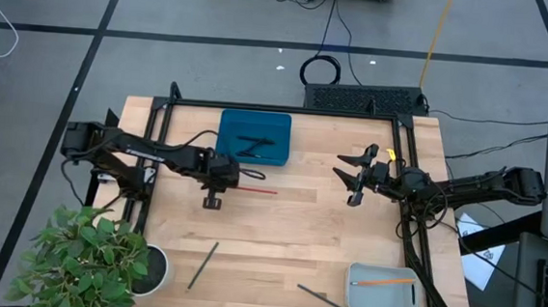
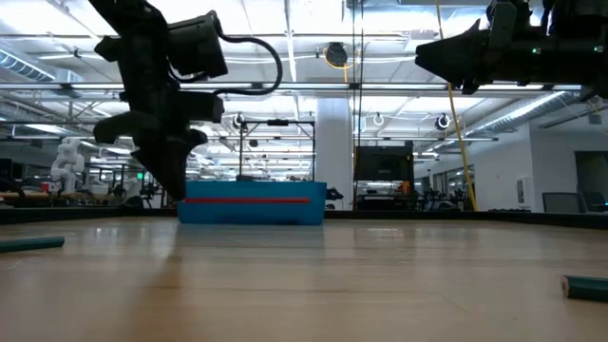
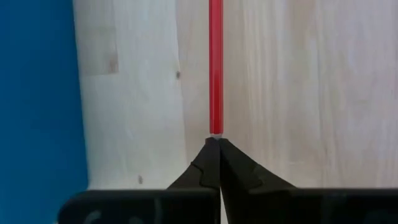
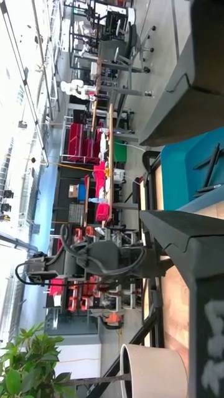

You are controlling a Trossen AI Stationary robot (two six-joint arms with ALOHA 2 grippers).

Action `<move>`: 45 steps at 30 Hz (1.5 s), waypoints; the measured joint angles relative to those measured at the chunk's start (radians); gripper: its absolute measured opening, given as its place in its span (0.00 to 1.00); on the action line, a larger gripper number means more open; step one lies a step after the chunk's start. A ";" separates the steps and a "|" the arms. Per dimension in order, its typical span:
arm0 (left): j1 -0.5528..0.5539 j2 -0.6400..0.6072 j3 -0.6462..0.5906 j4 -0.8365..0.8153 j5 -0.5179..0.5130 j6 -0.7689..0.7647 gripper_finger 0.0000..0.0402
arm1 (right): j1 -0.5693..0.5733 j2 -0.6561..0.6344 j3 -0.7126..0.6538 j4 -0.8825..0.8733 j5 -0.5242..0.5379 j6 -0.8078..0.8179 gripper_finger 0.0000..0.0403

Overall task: Sort pens & pencils
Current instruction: Put the red pencil into the gray bin

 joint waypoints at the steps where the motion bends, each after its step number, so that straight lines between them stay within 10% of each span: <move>1: 0.000 -0.005 0.000 -0.002 0.000 -0.001 0.00 | 0.000 0.000 0.000 0.000 0.000 0.000 0.41; 23: -0.001 -0.177 0.004 0.413 -0.037 -0.059 0.00 | -0.007 0.040 0.000 -0.206 -0.005 0.089 0.41; 45: -0.046 -0.080 0.003 0.763 -0.040 -0.129 0.00 | -0.040 0.620 0.316 0.267 -0.064 0.119 0.41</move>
